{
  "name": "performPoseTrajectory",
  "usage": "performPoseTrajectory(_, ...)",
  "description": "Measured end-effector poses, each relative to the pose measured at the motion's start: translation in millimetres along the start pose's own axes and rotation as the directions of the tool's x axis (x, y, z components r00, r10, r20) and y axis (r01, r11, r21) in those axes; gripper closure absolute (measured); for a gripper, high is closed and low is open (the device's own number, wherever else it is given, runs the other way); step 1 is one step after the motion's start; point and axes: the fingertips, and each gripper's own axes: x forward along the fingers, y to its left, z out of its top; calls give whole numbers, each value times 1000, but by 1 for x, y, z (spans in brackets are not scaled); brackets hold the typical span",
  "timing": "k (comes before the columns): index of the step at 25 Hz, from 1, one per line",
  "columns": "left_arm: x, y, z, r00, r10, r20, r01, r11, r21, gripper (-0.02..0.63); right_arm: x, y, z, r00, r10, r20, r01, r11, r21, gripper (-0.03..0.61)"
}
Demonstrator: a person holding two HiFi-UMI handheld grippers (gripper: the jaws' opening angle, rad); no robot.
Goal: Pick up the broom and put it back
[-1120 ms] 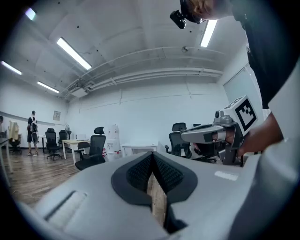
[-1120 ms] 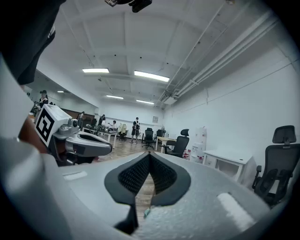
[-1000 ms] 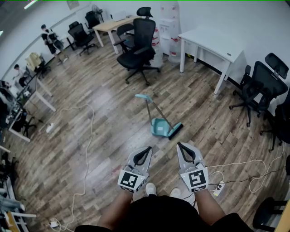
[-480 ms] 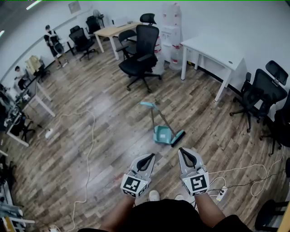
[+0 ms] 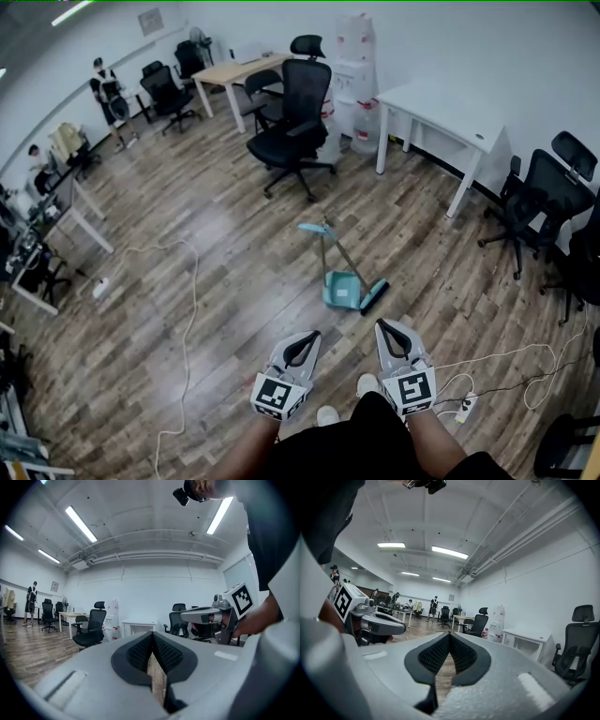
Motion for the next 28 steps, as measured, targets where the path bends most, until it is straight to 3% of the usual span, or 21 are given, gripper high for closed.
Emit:
performPoseTrajectory(6, 28, 23, -16, 1000, -9, -26, 9, 1000, -6, 595, 36, -14, -7, 999, 26, -19, -26, 1000, -9, 575)
performPoseTrajectory(13, 82, 55, -1, 1000, 19, 1, -19, 1000, 10, 595, 83, -54, -14, 996, 91, -20, -92, 995, -31, 575)
performPoseTrajectory(28, 174, 109, -10, 992, 71, -101, -70, 997, 10, 596, 168, -113, -34, 978, 208, -29, -207, 978, 35, 575)
